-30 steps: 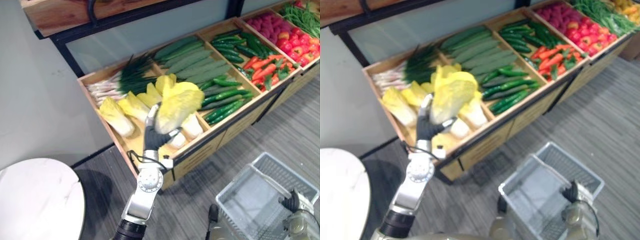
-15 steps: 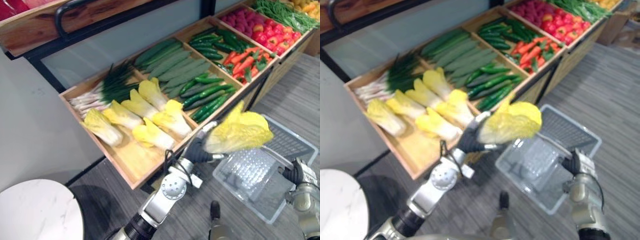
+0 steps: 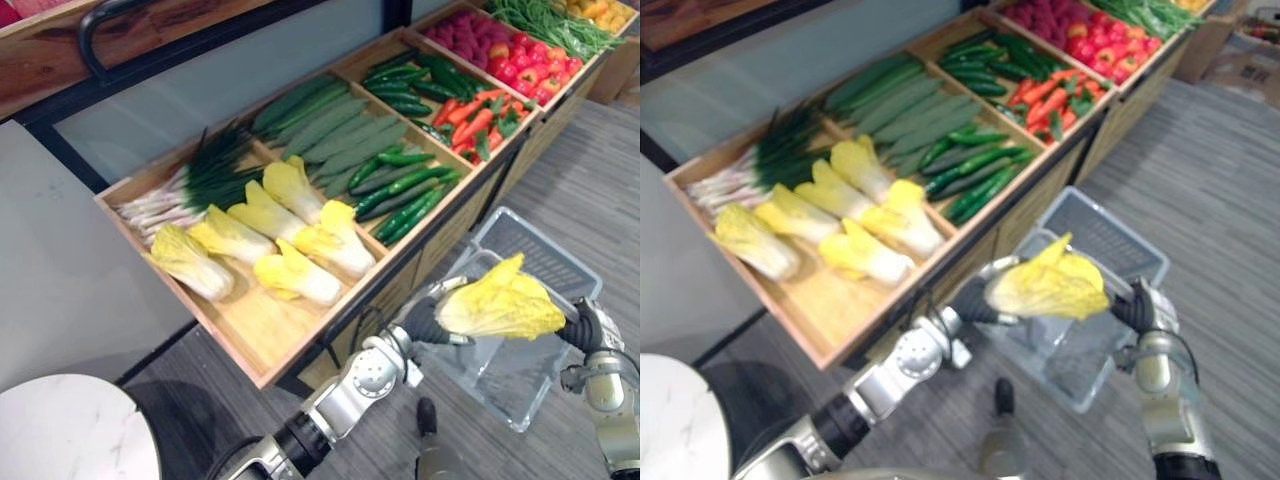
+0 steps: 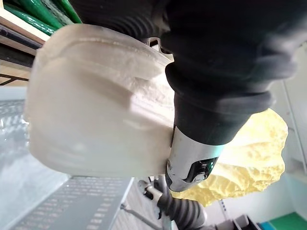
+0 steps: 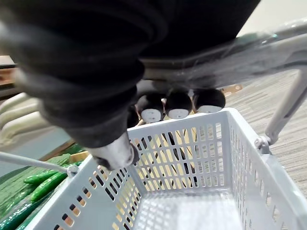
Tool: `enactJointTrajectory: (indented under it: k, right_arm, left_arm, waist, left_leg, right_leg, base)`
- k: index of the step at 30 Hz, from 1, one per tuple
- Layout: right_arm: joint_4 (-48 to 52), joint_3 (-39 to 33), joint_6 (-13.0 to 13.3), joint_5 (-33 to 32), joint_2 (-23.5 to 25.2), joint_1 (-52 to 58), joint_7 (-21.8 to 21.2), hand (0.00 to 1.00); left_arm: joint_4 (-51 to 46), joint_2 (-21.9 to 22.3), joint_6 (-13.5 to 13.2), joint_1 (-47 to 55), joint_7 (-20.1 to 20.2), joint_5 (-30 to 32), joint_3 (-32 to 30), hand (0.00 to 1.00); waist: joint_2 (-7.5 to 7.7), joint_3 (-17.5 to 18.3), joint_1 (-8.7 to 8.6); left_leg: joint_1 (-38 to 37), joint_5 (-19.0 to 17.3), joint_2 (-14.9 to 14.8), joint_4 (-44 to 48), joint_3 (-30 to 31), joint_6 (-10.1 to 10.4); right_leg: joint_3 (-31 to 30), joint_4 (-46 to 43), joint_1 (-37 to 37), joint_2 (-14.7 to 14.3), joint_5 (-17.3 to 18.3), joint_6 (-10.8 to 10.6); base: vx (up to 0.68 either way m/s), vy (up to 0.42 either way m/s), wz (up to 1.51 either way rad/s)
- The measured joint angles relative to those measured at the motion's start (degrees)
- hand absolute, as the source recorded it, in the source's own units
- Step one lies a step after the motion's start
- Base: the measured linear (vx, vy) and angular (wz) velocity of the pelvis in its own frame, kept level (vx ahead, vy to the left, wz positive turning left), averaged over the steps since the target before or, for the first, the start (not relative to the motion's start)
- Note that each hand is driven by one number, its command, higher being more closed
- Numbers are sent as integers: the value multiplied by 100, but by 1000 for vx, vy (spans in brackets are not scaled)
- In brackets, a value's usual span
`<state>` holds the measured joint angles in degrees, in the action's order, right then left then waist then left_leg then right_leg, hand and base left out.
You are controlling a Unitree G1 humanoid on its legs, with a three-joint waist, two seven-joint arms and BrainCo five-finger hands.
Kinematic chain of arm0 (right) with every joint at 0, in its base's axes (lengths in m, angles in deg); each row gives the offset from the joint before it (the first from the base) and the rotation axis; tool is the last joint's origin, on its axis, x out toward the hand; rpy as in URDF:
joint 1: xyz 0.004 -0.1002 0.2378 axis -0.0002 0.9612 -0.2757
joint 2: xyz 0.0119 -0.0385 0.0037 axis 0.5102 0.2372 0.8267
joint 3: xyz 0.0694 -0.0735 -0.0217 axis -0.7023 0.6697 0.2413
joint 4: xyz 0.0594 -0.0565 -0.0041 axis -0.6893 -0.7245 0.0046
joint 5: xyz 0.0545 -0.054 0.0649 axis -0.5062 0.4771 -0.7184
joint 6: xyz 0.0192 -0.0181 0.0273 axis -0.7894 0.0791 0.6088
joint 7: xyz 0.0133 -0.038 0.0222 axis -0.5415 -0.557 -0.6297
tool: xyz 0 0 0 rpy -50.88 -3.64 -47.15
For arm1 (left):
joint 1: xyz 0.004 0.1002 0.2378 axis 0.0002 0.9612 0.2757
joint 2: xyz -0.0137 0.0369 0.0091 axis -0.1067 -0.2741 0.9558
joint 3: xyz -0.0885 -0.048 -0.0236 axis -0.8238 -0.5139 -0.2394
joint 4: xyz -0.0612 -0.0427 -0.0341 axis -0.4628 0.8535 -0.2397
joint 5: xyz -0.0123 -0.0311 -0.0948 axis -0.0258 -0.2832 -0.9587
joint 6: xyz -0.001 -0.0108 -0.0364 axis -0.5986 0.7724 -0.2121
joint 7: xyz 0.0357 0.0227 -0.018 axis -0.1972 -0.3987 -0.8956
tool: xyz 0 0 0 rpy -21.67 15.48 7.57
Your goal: Pick vegetable in the basket
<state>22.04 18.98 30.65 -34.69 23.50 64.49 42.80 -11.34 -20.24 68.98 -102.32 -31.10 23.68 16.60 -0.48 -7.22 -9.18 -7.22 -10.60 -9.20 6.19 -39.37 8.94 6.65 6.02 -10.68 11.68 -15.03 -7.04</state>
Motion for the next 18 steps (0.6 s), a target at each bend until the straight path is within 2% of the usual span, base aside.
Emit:
enactJointTrajectory:
  k: [12,18]
  right_arm:
    - [172,252,5,-224,186,-41,-46,100]
    - [303,391,12,-229,228,-47,-46,100]
  left_arm:
    - [1146,367,16,-300,-17,513,268,100]
    - [1801,414,58,-459,-208,948,244,100]
  waist:
    - [77,-73,-47]
    - [151,-153,-110]
  left_leg:
    - [-2,-65,-24,24,-146,25]
    - [1,-120,-30,45,-196,31]
  right_leg:
    - [-158,0,-116,-79,-1,-1]
    - [-209,0,-129,-91,0,-2]
  base:
    - [12,-14,-7]
    - [6,-9,-5]
